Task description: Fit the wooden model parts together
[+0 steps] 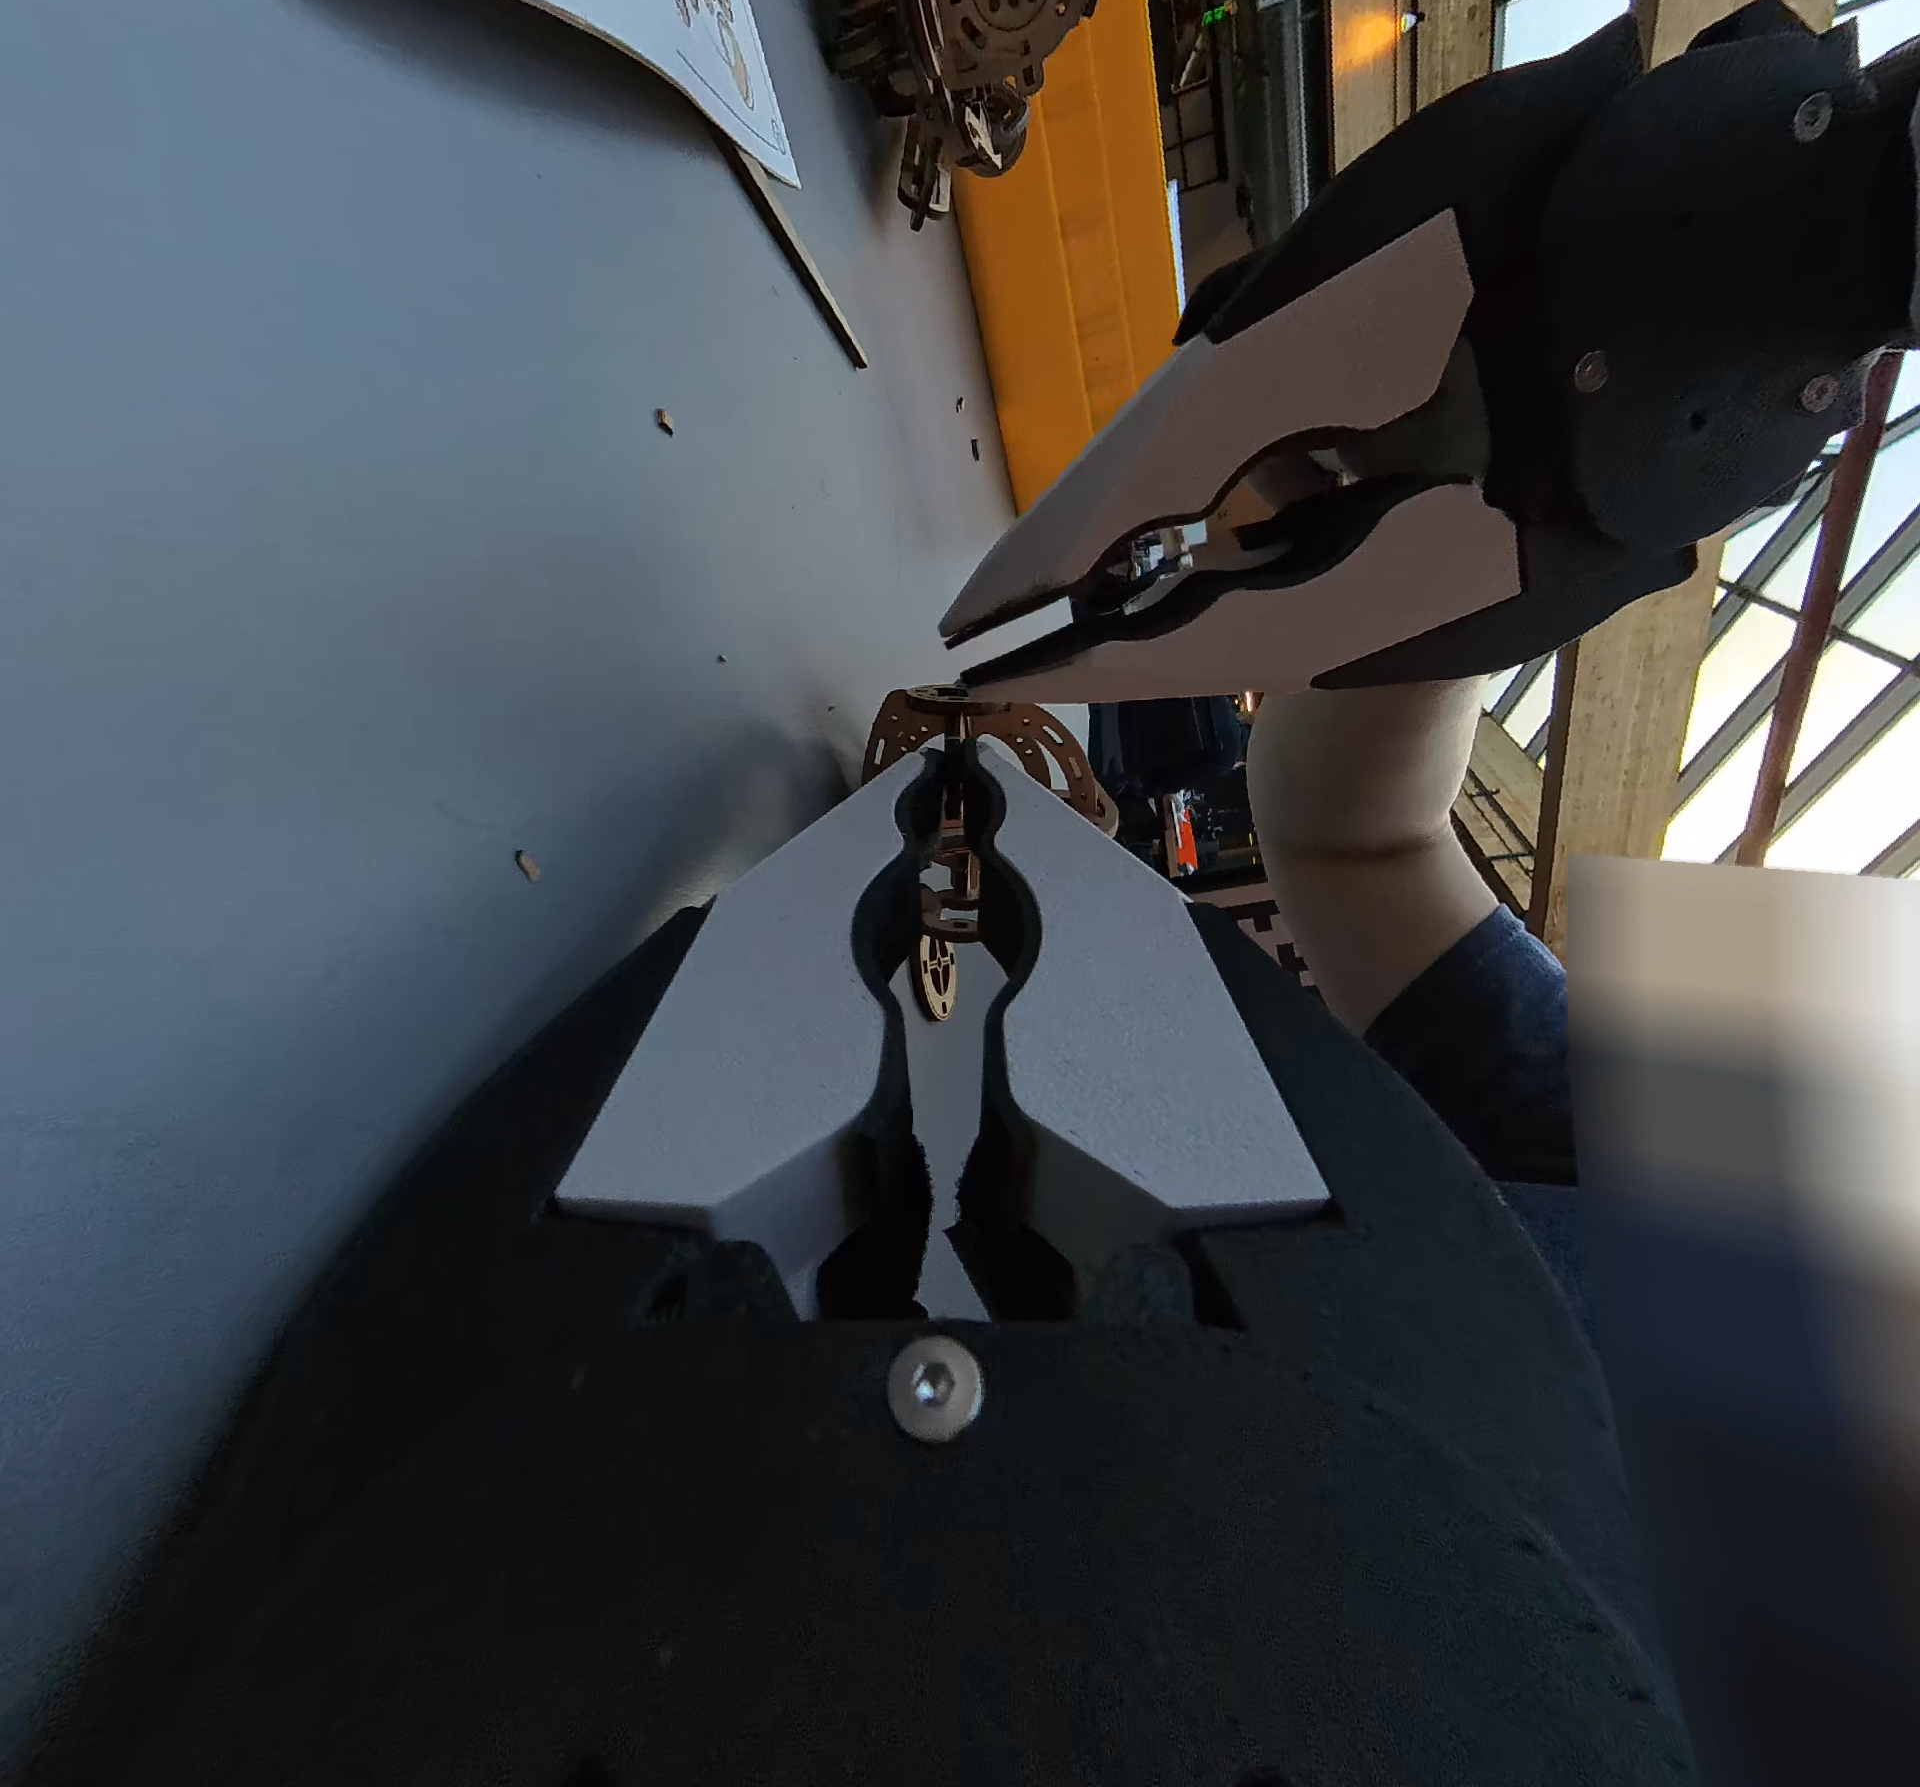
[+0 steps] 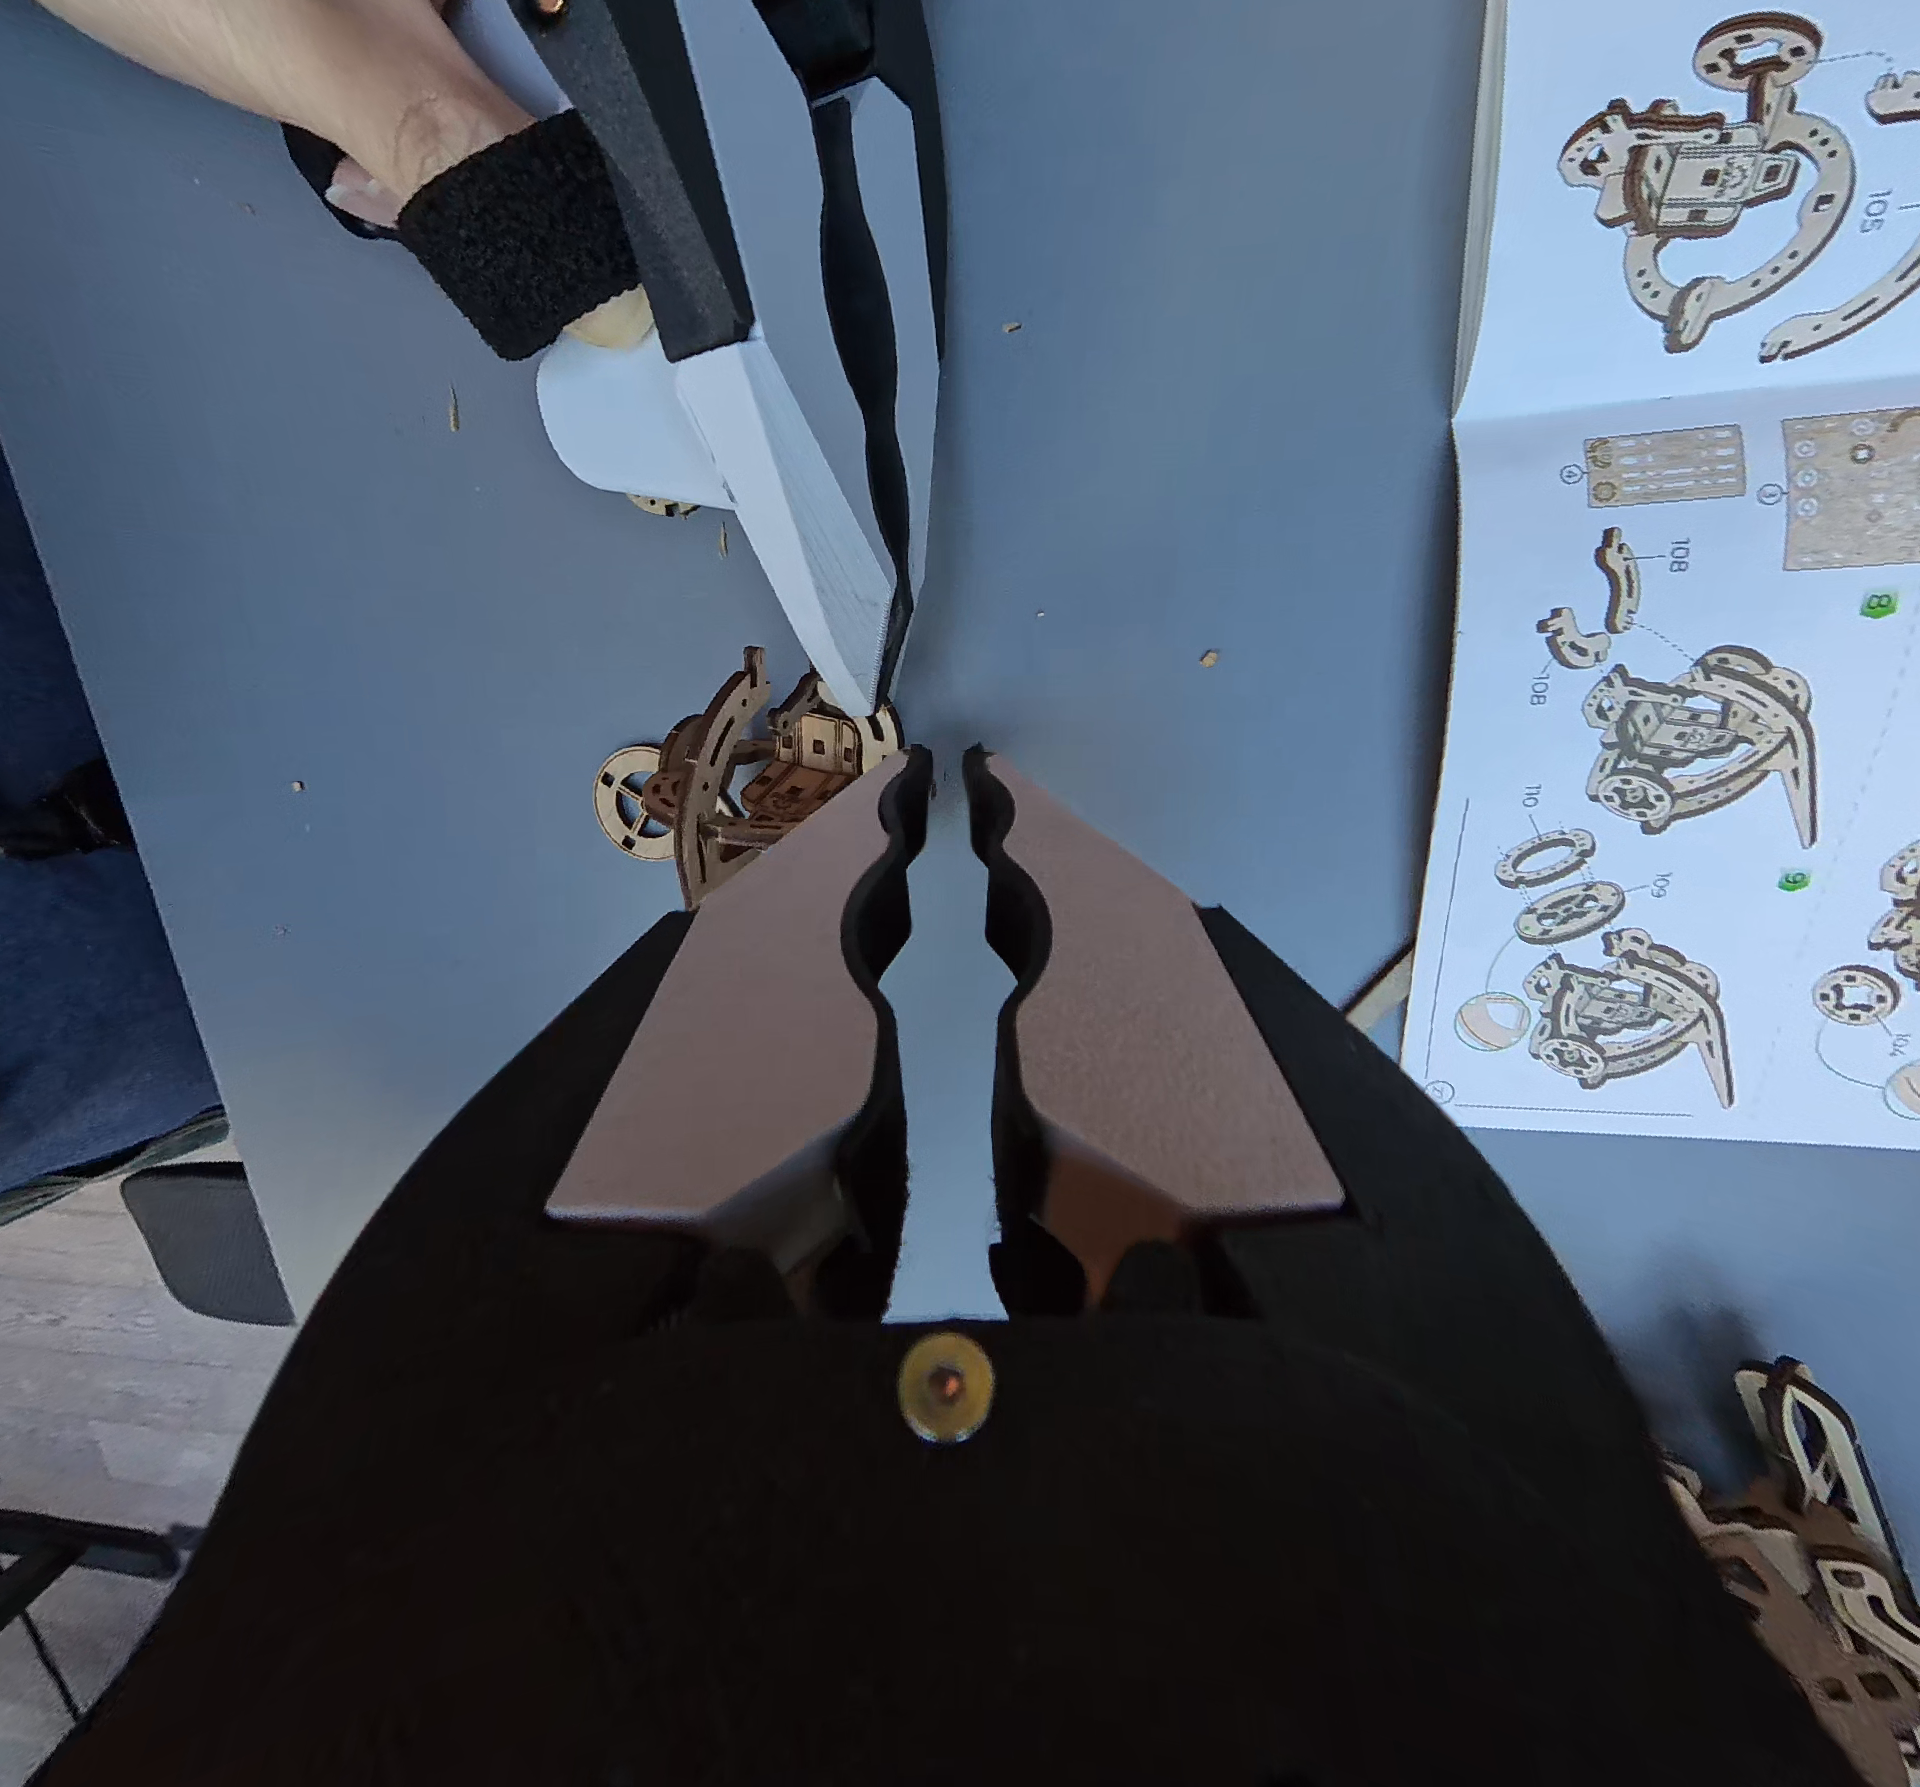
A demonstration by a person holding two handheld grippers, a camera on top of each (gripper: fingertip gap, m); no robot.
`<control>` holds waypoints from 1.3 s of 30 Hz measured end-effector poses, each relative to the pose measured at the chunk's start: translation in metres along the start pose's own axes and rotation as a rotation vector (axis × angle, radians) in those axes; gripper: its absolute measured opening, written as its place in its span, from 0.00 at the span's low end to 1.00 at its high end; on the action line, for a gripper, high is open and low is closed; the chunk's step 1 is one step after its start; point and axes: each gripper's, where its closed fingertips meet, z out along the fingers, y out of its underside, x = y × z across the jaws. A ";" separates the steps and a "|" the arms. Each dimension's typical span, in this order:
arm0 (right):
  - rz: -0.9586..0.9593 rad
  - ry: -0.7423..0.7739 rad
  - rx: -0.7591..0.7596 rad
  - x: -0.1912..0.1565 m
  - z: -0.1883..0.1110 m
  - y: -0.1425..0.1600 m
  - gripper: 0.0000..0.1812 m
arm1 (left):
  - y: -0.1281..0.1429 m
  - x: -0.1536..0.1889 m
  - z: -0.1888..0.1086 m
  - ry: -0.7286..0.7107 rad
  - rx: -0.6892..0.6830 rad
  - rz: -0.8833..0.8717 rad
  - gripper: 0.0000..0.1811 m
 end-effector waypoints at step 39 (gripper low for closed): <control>-0.038 0.150 -0.156 -0.010 0.005 0.007 0.05 | -0.008 0.013 -0.009 0.103 0.054 -0.039 0.09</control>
